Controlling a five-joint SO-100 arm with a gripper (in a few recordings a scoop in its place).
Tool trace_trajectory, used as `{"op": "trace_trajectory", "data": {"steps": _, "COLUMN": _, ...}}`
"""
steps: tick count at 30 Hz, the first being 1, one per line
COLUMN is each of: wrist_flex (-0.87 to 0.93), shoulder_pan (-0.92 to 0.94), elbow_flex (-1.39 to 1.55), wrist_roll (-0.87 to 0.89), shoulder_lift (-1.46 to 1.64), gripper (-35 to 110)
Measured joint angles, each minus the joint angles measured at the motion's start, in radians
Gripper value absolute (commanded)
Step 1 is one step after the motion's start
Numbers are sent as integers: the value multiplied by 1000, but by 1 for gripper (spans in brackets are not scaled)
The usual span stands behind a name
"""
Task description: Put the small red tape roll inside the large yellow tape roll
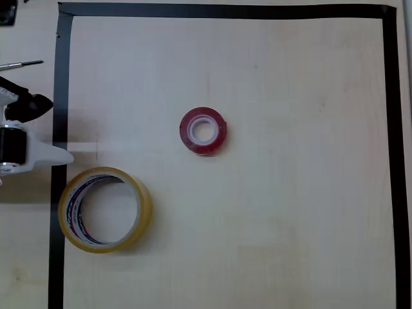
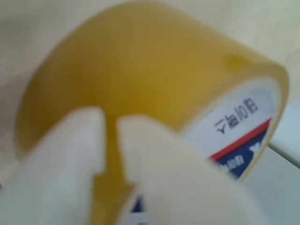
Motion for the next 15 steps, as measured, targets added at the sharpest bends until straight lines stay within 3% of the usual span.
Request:
{"op": "trace_trajectory", "data": {"steps": 4, "wrist_flex": -32, "shoulder_pan": -51, "elbow_flex": -55, "wrist_roll": -6, "shoulder_lift": -103, "gripper": 0}}
{"op": "trace_trajectory", "data": {"steps": 8, "wrist_flex": -51, "shoulder_pan": -77, "elbow_flex": -374, "wrist_roll": -8, "shoulder_lift": -463, "gripper": 0}}
{"op": "trace_trajectory", "data": {"steps": 15, "wrist_flex": -66, "shoulder_pan": -84, "elbow_flex": -744, "wrist_roll": -8, "shoulder_lift": -818, "gripper": 1}}
